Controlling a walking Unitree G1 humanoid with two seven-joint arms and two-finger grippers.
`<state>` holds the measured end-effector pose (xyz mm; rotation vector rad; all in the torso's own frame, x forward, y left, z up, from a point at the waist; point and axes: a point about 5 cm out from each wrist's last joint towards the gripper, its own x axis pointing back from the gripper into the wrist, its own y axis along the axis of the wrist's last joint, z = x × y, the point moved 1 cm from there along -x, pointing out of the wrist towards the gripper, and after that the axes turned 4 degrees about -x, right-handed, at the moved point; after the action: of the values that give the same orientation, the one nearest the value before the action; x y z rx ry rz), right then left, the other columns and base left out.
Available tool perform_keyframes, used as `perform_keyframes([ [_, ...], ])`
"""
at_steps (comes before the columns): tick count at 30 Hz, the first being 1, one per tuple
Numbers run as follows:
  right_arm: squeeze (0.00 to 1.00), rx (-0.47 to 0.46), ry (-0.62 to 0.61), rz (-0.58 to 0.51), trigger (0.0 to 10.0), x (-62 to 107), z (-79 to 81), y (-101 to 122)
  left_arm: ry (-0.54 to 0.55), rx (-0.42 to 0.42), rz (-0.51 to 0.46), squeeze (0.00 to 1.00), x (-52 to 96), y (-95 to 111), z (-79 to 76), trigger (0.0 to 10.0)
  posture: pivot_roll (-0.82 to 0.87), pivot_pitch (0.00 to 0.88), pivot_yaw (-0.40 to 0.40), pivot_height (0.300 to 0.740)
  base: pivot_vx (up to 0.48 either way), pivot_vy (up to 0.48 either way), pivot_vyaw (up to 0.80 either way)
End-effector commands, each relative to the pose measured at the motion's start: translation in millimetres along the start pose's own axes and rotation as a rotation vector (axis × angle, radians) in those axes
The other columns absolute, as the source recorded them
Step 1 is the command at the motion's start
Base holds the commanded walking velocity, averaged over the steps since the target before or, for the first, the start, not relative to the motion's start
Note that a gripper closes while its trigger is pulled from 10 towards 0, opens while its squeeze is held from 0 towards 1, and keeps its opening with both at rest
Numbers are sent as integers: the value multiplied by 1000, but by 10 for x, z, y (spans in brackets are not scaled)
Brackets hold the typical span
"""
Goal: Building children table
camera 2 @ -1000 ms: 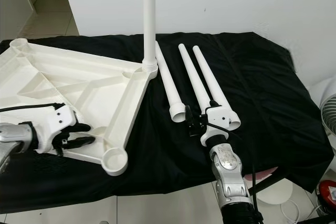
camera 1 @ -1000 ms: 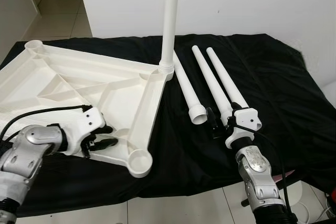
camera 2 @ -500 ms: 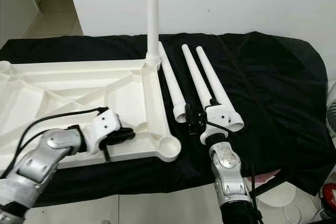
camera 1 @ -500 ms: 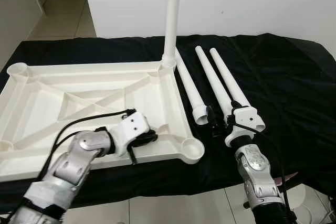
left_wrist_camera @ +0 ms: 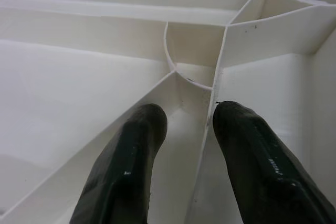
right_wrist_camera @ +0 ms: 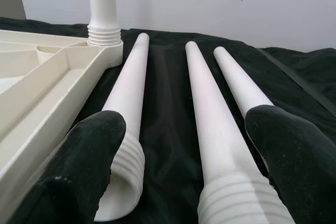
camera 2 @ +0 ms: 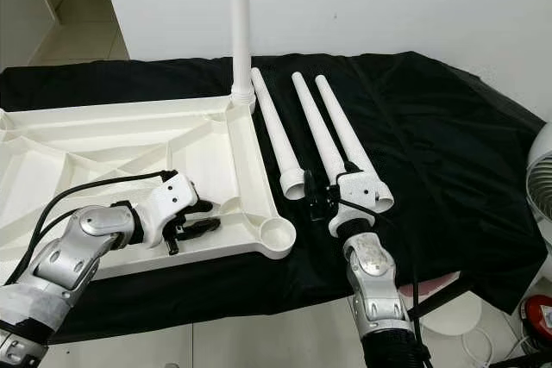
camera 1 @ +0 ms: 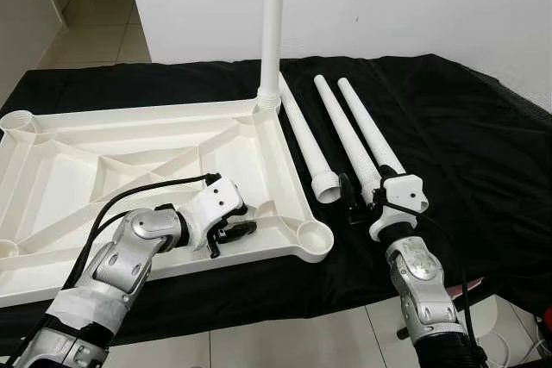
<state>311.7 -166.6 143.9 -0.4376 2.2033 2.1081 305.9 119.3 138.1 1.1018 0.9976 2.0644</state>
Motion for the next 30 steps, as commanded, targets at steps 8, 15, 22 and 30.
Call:
perform_keyframes([
  [8,0,-14,28,-65,10000,-207,-2,224,292,-5,-54,0,153,132,356,10000,72,81,-39,740,0,0,0],
  [15,0,-19,37,-46,10000,-396,45,283,340,175,-199,0,-45,400,398,10000,65,70,-58,740,0,0,0],
  [22,0,-61,64,17,10000,-420,142,184,311,235,-246,0,-110,488,345,10000,61,57,-67,740,0,0,0],
  [30,0,-68,57,38,10000,-406,187,118,319,198,-118,0,-224,361,229,10000,65,35,-58,740,0,0,0],
])
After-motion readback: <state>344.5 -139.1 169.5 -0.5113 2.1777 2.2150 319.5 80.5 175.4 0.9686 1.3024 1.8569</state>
